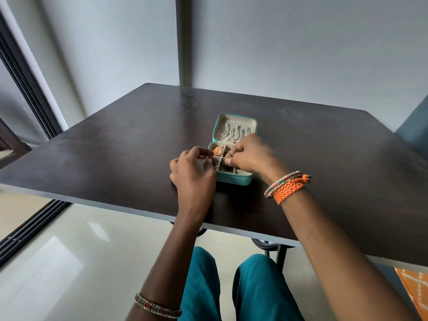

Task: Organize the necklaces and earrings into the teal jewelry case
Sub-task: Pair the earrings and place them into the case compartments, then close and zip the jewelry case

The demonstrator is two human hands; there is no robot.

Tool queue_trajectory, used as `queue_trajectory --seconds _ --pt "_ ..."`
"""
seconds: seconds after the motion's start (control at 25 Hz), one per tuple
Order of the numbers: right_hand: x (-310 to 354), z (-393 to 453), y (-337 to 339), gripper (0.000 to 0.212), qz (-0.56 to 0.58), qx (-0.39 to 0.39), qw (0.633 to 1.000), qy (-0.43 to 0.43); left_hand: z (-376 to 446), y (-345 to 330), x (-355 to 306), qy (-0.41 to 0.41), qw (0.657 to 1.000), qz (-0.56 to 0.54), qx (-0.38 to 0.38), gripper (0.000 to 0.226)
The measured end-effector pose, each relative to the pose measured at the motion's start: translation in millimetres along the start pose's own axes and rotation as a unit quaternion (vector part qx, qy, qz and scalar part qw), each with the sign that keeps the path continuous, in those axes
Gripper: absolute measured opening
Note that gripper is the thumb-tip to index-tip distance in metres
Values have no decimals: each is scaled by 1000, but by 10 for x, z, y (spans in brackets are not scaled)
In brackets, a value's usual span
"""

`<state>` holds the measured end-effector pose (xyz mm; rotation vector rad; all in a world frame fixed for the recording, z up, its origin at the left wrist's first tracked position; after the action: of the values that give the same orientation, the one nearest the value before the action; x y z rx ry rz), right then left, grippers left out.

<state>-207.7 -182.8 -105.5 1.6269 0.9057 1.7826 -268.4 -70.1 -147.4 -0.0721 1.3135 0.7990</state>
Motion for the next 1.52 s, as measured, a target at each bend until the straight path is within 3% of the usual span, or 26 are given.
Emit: queue_trajectory --seconds 0.24,0.36,0.52,0.68,0.76,0.88,1.08,1.16,1.28,1.52 --pt "51 -46 10 9 -47 -28 998 21 -1 4 1 -2 1000 0 -8 20" --pt "28 -109 95 23 15 -85 996 33 3 -5 22 -6 1000 -1 -8 20" --pt "-263 243 263 12 110 -197 974 -25 16 1 28 -22 999 -41 -12 21" --pt "-360 590 247 25 121 -95 980 -125 -4 -4 16 -41 998 -36 -8 21" --pt "-316 679 243 16 188 -64 973 -116 -8 -9 17 -54 998 -25 -4 20" --pt "-302 651 326 23 278 -54 955 -89 -27 -2 -18 -56 998 -33 -3 18" --pt "-329 372 536 25 336 -75 939 1 201 11 57 -9 991 -129 24 25" --pt "-353 247 542 29 325 -85 941 44 451 2 119 -6 988 -146 49 30" --pt "-413 98 497 35 271 -114 950 100 818 -3 86 -58 986 -86 130 39" --pt "-528 -248 363 39 134 -168 956 198 1155 -141 63 -160 928 26 334 39"
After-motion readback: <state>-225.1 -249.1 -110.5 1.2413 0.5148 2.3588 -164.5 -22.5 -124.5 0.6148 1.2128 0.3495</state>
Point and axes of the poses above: each hand's wrist, its own z-axis towards the middle knuckle, its own y-axis out of the back of the hand, x = y × z, the point moved 1 cm from there along z, towards the middle knuckle
